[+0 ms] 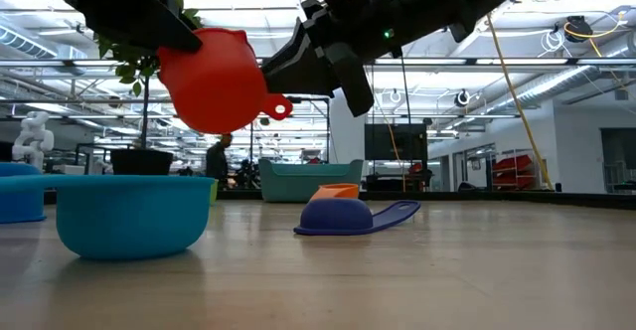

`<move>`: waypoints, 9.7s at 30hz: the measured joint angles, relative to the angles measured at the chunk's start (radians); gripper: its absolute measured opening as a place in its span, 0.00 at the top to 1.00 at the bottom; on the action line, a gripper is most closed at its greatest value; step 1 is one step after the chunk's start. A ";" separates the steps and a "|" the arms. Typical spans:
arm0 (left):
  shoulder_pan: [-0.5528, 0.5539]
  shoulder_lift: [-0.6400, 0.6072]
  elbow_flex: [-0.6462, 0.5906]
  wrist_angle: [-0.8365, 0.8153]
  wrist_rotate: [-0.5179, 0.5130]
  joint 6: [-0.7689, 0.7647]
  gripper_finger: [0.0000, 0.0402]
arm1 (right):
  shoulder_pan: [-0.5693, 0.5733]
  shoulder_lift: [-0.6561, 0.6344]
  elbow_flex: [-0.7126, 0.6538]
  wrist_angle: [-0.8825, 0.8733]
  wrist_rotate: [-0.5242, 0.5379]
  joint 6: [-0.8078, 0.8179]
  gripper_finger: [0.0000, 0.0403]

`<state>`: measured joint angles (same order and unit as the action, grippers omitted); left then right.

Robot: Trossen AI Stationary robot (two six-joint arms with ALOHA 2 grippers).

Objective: Nest measuring cups in basket
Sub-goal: Put the red measuring cup into the blue bin

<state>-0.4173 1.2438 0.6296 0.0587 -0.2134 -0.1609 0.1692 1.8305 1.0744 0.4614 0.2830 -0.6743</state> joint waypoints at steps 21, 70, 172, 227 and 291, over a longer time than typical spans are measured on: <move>-0.064 -0.001 0.000 0.041 -0.287 0.086 0.69 | -0.005 -0.024 -0.002 -0.055 0.024 0.032 1.00; 0.062 0.531 0.200 1.382 -0.358 0.695 0.37 | -0.031 -0.439 -0.589 1.109 -0.282 0.464 1.00; 0.115 0.085 0.065 0.505 -0.642 0.454 0.99 | 0.104 -0.742 -0.510 0.031 0.432 0.341 0.50; 0.124 0.098 0.066 0.362 -0.601 0.359 0.79 | 0.039 -0.604 -0.509 0.191 0.236 0.204 1.00; 0.081 0.046 0.065 0.318 -0.530 0.395 0.75 | 0.042 -0.626 -0.510 0.261 0.104 0.191 1.00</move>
<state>-0.3361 1.2896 0.6949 0.3771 -0.7432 0.2337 0.2115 1.2045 0.5648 0.7219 0.3870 -0.4835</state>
